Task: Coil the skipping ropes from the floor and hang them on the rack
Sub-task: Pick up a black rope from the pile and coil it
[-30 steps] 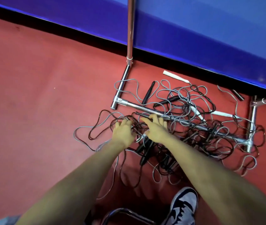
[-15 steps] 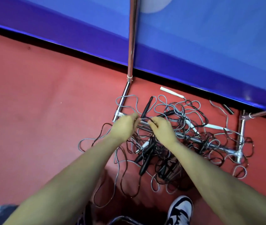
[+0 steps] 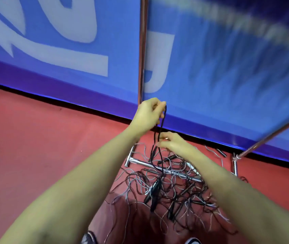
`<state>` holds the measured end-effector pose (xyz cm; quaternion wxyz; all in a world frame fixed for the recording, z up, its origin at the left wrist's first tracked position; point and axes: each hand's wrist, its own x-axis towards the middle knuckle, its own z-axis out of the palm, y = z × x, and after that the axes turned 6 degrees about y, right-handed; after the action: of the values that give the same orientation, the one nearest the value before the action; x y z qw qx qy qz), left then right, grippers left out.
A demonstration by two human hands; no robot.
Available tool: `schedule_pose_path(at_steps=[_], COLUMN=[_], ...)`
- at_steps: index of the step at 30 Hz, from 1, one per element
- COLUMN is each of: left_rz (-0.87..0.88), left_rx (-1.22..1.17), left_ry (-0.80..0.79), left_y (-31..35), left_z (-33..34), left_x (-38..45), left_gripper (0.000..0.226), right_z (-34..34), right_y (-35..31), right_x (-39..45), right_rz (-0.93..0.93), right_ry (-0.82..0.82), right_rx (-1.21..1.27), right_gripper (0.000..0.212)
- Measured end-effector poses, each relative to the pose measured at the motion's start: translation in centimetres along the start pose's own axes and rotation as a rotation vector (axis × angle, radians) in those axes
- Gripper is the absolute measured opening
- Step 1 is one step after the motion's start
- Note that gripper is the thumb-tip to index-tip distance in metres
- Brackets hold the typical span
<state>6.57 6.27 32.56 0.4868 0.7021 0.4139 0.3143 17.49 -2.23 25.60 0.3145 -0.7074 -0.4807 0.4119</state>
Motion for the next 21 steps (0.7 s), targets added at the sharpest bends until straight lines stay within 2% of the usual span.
schedule_pose_path(at_steps=[1,3,6,9,11,13,15,18,19,21], left_rz=[0.021,0.064,0.122,0.166,0.156,0.074,0.005,-0.006,0.014,0.086], left_rx=[-0.021,-0.064,-0.144,-0.254,-0.331,-0.360,-0.169,0.296,0.332,0.211], left_ry=[0.009,0.027,0.042,0.067,0.101,0.119,0.076,-0.189,-0.261,-0.293], left_y=[1.7,5.0,9.3,13.2,15.4,16.6,16.2,14.0,13.8,14.3], left_z=[-0.3,-0.8,-1.4,-2.1,-2.6,-2.8,-2.9,-2.1,-1.7,-0.9], left_x=[-0.4,-1.2,-2.6,-3.6,-3.8,-4.1,-4.8,-6.9,-7.6,-8.8], left_gripper=[0.029,0.030,0.029,0.028,0.027,0.020,0.020,0.044,0.049,0.043], right_z=[-0.4,-1.2,-2.5,-4.2,-5.6,-7.2,-8.8,-11.0,-11.6,-12.4], right_y=[-0.9,-2.7,-5.3,-7.9,-10.0,-12.0,-13.7,-16.4,-17.3,-19.2], right_x=[-1.0,-3.0,-5.7,-7.4,-8.4,-9.5,-10.5,-11.8,-12.2,-13.0], right_rz=[-0.028,-0.064,-0.107,-0.142,-0.179,-0.223,-0.271,-0.330,-0.347,-0.386], right_ry=[0.016,0.093,0.195,0.283,0.359,0.468,0.572,0.601,0.595,0.572], right_rx=[-0.013,0.053,0.123,0.109,0.132,0.191,0.309,0.431,0.468,0.532], right_gripper=[0.007,0.017,0.008,0.022,0.024,0.029,0.031,0.031,0.030,0.031])
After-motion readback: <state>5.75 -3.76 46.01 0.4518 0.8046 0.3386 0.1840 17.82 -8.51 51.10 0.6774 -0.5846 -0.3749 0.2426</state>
